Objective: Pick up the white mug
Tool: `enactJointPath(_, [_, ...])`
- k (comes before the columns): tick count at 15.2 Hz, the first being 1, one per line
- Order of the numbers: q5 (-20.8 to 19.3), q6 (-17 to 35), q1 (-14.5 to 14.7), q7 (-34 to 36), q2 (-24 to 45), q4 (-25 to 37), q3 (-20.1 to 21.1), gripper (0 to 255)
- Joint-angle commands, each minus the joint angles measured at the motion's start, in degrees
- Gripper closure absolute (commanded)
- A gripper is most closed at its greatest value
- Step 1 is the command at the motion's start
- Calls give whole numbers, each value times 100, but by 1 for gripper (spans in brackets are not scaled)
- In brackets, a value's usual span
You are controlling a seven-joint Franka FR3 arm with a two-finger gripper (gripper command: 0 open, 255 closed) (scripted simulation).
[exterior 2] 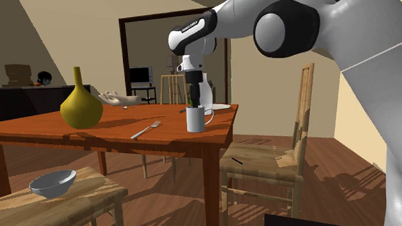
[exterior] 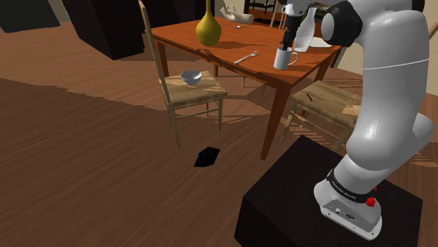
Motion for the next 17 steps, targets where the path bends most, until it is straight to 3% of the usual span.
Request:
enactJointPath(1, [-1, 168, 30, -4, -8, -175, 4, 0])
enactJointPath(4, [-2, 294, 51, -8, -15, -312, 6, 0])
enactJointPath(5, [-7, 302, 61, -3, -29, -333, 6, 255])
enactJointPath(14, [-1, 294, 51, -8, -15, -310, 7, 255])
enactJointPath(17, [1, 52, 9, 0, 3, -47, 2, 255])
